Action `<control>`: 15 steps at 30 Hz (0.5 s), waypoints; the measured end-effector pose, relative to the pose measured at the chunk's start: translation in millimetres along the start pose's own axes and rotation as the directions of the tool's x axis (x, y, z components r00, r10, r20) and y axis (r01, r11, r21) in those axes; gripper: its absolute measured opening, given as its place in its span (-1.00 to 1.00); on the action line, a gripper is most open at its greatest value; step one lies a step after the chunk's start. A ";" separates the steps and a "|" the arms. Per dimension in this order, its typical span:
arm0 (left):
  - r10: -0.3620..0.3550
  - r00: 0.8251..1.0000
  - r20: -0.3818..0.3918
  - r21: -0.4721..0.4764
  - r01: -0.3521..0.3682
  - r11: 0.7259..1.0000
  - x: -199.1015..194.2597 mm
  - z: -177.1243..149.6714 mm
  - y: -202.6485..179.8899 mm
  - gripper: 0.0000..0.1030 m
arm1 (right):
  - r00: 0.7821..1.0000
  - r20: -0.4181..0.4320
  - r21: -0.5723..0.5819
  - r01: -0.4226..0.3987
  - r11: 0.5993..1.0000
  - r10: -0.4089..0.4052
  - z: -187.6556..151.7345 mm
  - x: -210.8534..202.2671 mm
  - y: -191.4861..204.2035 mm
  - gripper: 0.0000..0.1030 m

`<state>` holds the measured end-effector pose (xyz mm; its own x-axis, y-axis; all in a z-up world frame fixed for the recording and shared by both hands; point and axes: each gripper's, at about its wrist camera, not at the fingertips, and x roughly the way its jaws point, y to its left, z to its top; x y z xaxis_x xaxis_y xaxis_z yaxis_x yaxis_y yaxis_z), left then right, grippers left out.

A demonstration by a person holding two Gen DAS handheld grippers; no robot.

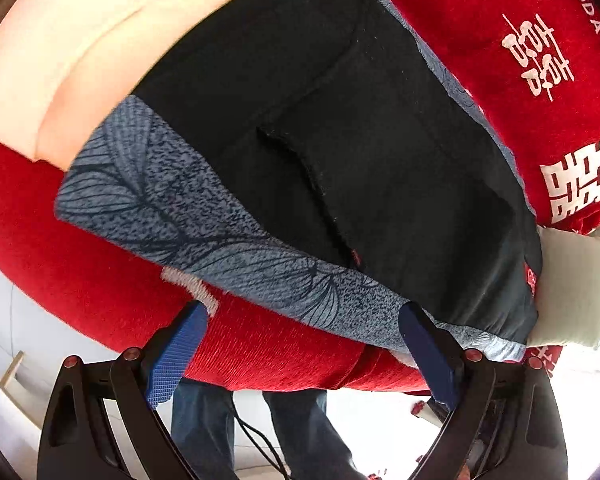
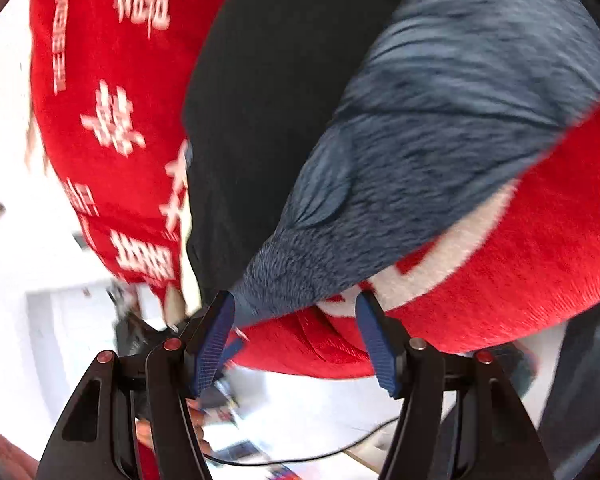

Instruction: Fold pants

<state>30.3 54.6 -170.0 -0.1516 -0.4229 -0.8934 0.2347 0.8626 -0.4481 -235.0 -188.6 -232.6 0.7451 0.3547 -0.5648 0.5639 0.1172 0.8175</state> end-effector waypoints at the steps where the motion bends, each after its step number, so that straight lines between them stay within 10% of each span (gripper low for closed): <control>1: -0.002 1.000 -0.001 -0.002 0.002 1.000 1.9 2.3 -1.6 0.88 | 0.999 0.028 0.020 -0.036 0.999 0.036 3.3 -3.1 -2.4 0.31; 7: -0.009 1.000 0.009 -0.018 0.010 1.000 4.8 5.9 -2.7 0.92 | 0.987 0.071 0.025 -0.147 0.989 0.145 27.2 1.0 1.5 0.29; 11: -0.076 0.997 0.001 -0.089 0.076 0.993 3.1 6.9 -0.9 0.92 | 0.972 0.053 0.120 -0.235 0.964 0.231 39.1 -1.6 4.3 -0.58; 15: -0.158 0.987 0.013 -0.184 0.158 0.970 3.8 7.8 6.2 0.96 | 0.953 0.030 0.097 -0.304 0.948 0.303 42.6 -14.2 29.7 -0.67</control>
<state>38.7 56.2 -176.5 -0.1743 -0.5575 -0.8117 0.0268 0.8213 -0.5698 -213.7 -229.6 -205.1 0.8912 0.3455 -0.2938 0.3420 -0.0865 0.9357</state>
